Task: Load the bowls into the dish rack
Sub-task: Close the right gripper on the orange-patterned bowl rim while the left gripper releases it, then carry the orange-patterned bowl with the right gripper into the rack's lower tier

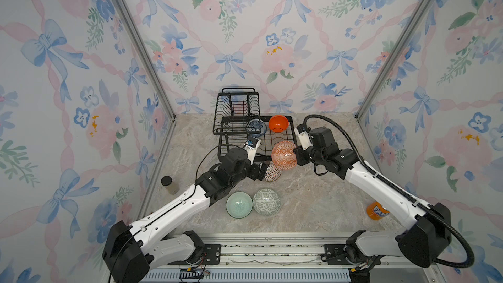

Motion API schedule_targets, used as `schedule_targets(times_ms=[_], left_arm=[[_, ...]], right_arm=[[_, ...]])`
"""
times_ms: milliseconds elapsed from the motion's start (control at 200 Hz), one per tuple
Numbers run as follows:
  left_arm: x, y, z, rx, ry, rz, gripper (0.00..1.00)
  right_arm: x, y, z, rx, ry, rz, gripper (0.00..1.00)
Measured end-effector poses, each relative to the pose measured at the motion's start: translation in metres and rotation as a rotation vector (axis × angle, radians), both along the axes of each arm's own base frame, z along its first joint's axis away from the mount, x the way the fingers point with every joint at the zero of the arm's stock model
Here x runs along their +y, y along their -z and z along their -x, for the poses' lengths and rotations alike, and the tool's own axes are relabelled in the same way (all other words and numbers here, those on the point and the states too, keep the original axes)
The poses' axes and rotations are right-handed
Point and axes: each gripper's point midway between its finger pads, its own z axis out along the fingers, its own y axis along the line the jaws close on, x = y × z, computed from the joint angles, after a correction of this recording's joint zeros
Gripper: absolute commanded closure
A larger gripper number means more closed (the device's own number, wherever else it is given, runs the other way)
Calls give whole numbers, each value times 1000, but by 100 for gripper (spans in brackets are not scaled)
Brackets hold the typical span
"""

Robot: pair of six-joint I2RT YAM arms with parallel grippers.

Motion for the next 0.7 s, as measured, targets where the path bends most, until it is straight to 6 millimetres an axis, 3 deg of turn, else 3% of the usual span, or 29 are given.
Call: schedule_targets(times_ms=[205,700], left_arm=[[9,11,2,22,-25,-2,2],[11,16,-1,36,-42,1,2]], right_arm=[[-1,3,-10,-26,0,23,100],[9,24,-48,-67,4,78,100]])
